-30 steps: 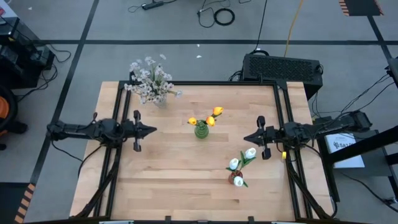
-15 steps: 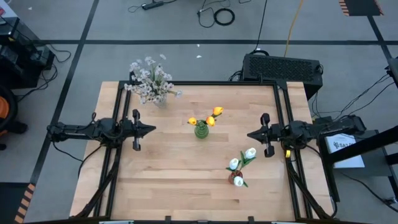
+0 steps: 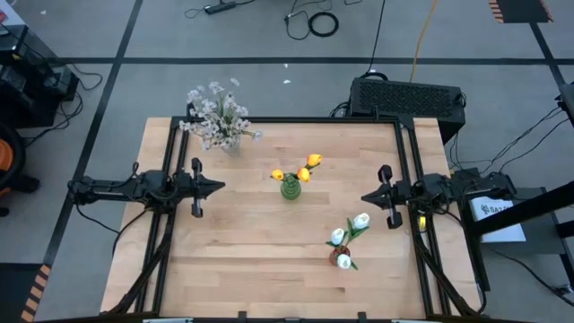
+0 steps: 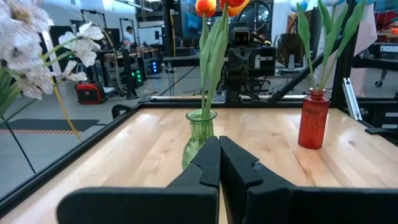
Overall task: Sort flowers into vase by color
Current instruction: Return to Home Position
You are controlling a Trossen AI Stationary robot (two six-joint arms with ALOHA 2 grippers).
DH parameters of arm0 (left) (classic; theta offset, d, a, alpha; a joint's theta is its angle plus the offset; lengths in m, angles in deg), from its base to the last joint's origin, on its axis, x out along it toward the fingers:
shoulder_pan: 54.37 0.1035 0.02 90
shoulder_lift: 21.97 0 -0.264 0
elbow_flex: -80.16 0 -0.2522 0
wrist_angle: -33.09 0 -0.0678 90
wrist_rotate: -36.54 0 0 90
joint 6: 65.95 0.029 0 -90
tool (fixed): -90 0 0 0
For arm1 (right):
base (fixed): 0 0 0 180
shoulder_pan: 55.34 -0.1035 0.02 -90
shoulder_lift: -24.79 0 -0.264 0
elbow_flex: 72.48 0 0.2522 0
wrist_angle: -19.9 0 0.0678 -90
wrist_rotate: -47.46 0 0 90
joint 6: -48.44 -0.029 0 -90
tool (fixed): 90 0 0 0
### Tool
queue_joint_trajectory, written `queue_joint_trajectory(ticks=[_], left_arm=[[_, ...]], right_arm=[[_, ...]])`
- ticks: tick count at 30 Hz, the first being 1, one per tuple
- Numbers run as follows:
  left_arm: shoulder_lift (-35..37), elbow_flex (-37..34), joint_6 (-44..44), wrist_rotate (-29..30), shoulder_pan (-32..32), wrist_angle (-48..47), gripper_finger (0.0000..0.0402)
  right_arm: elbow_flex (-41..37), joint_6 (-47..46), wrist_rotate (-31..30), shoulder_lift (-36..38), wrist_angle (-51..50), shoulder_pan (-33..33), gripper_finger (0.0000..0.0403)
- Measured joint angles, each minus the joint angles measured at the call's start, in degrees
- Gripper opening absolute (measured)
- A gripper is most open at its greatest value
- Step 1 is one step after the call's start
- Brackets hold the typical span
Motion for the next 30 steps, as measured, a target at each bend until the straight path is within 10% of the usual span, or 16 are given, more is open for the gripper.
queue_joint_trajectory(ticks=[30], left_arm=[[-0.16, 0.02, 0.33, 0.02, 0.0, -0.04, 0.0001]], right_arm=[[0.02, -0.13, 4.37, -0.06, -1.41, 10.34, 0.0]])
